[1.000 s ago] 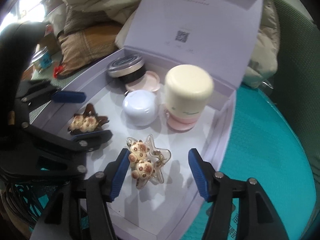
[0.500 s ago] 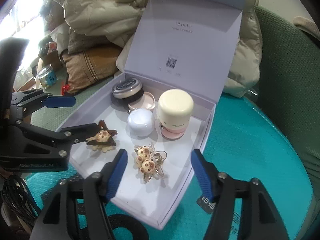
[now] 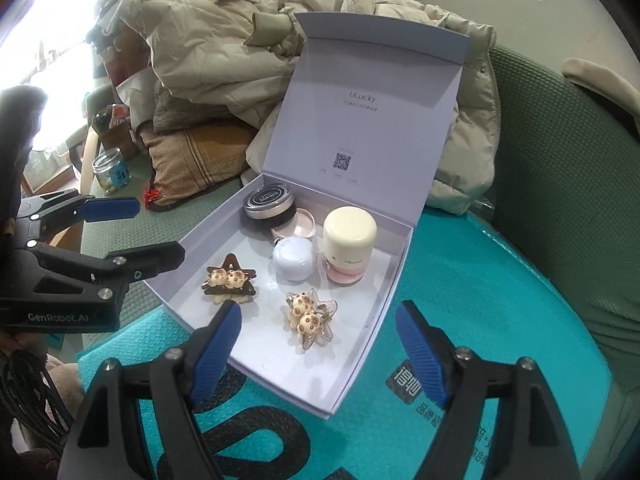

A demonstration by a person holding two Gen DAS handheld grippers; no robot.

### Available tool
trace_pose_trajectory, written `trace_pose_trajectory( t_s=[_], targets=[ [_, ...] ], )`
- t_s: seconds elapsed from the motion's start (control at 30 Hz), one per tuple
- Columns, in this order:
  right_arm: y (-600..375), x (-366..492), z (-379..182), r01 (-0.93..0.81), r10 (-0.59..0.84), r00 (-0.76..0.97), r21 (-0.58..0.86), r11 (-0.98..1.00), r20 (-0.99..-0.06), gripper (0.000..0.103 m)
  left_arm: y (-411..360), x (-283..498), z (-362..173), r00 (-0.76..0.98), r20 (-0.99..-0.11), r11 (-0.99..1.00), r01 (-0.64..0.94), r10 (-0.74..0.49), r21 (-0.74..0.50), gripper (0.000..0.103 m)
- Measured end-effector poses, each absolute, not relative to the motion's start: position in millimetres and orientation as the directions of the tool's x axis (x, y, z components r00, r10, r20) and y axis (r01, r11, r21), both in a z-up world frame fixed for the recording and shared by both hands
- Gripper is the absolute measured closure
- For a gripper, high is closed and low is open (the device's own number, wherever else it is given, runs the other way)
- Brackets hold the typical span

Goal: Organize objects

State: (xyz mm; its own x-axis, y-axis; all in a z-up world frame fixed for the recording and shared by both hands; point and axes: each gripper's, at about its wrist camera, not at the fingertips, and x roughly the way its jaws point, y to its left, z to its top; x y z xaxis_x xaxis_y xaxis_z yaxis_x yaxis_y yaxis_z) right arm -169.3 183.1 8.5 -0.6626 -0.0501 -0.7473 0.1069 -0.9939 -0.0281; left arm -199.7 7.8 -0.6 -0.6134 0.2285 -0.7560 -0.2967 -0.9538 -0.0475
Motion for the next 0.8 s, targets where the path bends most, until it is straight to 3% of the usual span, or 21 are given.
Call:
trace_pose_trajectory(
  t_s=[0.13, 0.8],
  targets=[
    [182, -161, 11, 0.097, -0.052, -0.664, -0.017, -0.995, -0.746, 0.022, 4, -188, 7, -0.633, -0.739, -0.956, -0.289, 0.232, -0.052, 0.02],
    [169, -107, 13, 0.066, -0.042, -0.644, -0.001, -0.998, -0.764, 0.022, -4, -132, 8, -0.614, -0.763, -0.96, -0.276, 0.204, -0.034, 0.018]
  ],
)
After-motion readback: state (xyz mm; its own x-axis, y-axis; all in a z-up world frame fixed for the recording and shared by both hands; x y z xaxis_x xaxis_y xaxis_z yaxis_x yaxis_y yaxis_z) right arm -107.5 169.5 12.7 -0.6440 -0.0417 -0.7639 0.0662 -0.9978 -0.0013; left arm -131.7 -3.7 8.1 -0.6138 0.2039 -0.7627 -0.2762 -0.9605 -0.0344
